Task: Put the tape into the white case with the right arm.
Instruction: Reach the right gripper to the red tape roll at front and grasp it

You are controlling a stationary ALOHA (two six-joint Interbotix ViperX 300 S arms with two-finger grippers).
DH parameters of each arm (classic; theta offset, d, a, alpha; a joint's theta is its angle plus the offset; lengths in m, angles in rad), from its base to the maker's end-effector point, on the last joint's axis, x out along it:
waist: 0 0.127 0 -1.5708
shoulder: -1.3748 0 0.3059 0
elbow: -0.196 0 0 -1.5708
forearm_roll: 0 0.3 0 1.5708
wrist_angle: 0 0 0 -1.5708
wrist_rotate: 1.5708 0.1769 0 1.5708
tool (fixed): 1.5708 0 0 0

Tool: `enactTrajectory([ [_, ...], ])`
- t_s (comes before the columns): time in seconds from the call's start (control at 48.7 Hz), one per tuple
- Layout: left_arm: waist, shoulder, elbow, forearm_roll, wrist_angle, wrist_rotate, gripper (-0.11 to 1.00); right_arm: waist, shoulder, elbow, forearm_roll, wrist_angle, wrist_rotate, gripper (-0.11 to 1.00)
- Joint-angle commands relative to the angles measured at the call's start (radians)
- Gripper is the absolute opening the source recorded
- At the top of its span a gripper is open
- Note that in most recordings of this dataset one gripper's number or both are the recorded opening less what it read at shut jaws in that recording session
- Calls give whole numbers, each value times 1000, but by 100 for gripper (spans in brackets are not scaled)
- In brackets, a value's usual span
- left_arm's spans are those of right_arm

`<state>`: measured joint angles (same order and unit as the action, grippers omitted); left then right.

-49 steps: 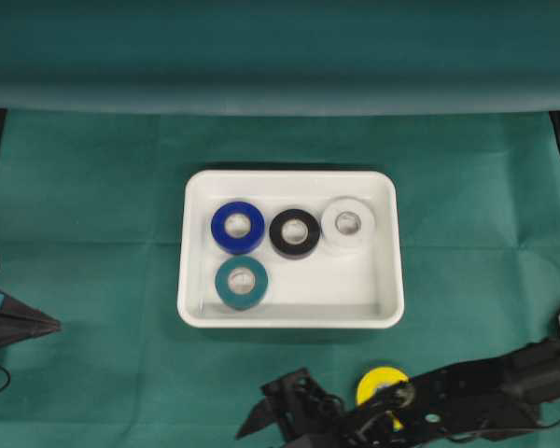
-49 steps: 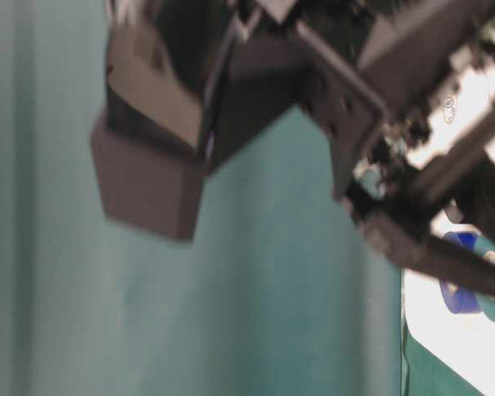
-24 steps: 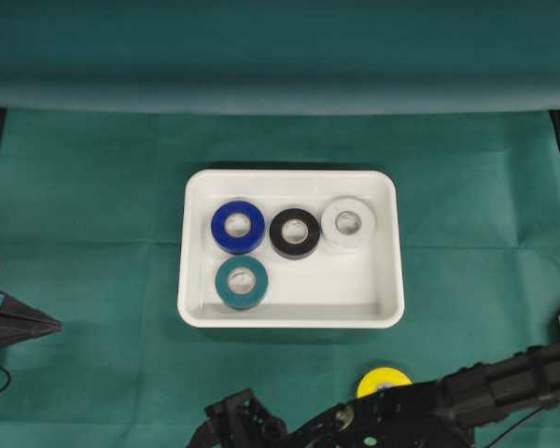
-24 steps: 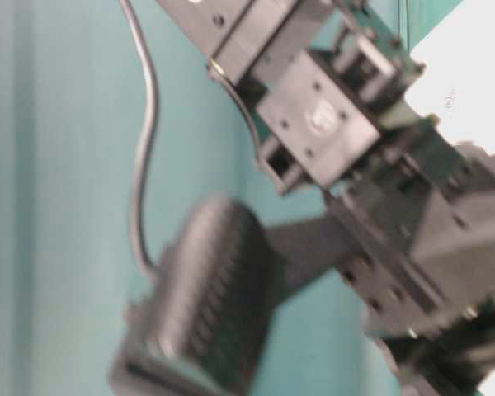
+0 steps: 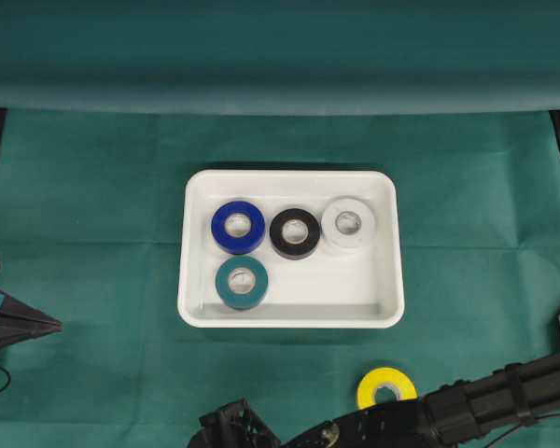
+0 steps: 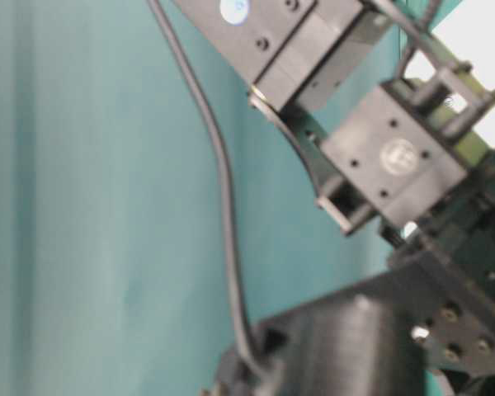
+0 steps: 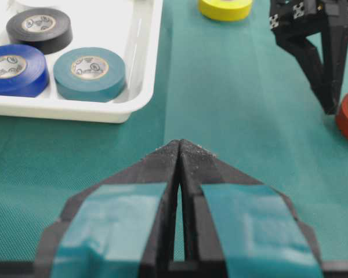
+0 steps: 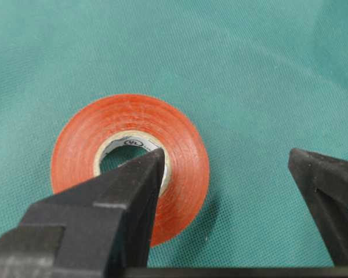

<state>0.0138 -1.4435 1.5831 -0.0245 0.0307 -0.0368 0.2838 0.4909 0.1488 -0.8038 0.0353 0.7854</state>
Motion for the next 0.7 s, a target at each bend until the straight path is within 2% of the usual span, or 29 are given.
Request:
enactTrajectory([
  [0.0,2,8,-12,2,-5,2,0,-2,-14,-31,5,5,23,64],
  [0.226,2,9,-12,2,-5,2,0,6,-8,-34,5,11,98,64],
  [0.39,2,8,-12,0,-5,2,0,11,-2,-35,8,41,106,64],
  [0.678,2,8,-12,0,-5,2,0,9,25,-60,74,58,106,62],
])
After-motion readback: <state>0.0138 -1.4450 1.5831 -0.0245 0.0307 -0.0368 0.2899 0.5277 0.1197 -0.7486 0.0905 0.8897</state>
